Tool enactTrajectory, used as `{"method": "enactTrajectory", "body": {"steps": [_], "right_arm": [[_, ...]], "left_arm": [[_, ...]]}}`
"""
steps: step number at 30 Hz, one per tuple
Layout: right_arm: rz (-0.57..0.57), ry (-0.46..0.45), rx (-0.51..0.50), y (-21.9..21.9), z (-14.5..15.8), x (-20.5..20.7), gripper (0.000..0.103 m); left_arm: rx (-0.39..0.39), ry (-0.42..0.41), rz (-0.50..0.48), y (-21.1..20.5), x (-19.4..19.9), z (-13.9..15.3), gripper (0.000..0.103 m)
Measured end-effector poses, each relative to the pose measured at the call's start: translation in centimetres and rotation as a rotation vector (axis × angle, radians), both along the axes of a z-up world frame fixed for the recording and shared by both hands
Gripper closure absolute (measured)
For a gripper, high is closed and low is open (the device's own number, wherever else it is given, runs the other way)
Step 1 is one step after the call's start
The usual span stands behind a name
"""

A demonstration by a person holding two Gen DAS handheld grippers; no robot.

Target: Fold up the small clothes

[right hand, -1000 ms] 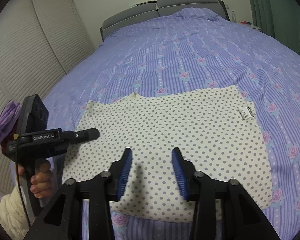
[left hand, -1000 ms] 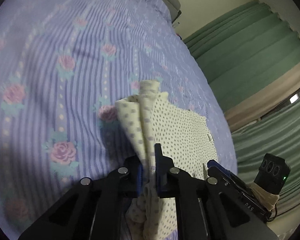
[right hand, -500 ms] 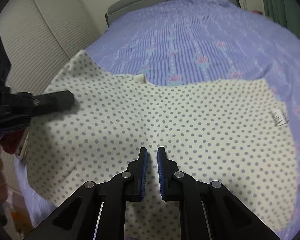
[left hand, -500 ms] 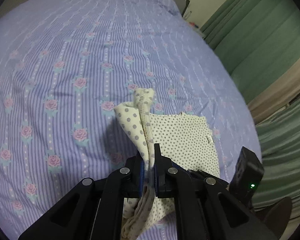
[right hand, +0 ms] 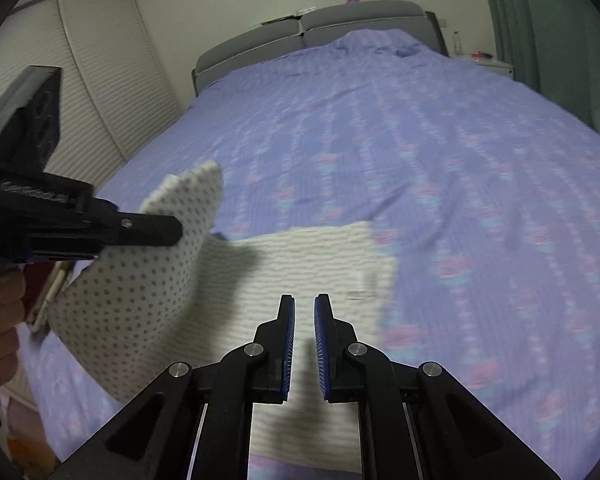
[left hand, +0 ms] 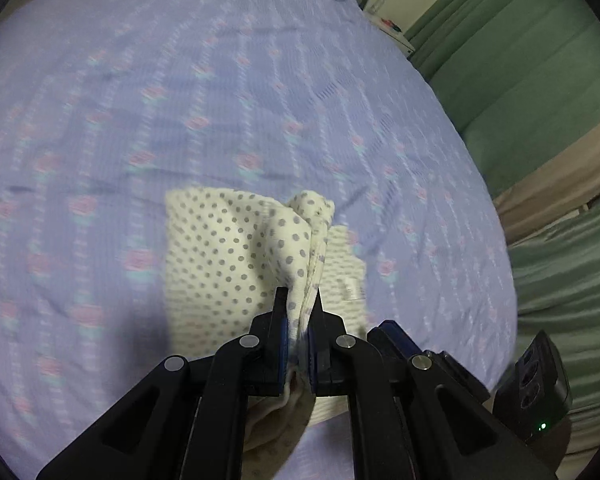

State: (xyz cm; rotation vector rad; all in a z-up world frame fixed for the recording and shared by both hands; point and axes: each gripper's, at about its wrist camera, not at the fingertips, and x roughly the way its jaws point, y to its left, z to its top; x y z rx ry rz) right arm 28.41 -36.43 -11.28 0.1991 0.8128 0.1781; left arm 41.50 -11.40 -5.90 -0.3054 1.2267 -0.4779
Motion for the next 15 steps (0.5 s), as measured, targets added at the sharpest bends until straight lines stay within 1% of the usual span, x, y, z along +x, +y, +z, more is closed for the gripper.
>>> {"method": "enactTrajectory", "body": {"steps": [3,6,9,12,14,15], "right_arm": [[-0.032,0.009,0.008,-2.2,-0.3,-0.6,0.091],[-0.064,0.003,0.023,-4.7,-0.4,-1.8,0.091],[-0.087,0.002,0.027,-5.5,-0.6,-2.4,0.091],[-0.108,0.010,0.036,-6.6,-1.0,-2.6,0.091],[-0.116,0.012,0.036,-7.2,-1.4,-3.0,0.091],[-0.120,0.014,0.034,-7.4,-1.6,-3.1,0.091]], "left_arm": [[-0.009,-0.010,0.029,-1.9,-0.1,-0.8,0.093],[0.002,-0.018,0.036,-3.4,-0.8,-2.0,0.093],[0.026,0.007,0.028,-4.5,-1.4,-3.8,0.093],[0.046,-0.009,0.028,-5.4,-1.7,-4.6,0.093],[0.055,-0.014,0.020,-6.0,-1.9,-4.9,0.091],[0.058,-0.022,0.012,-6.2,-1.9,-4.9,0.086]]}}
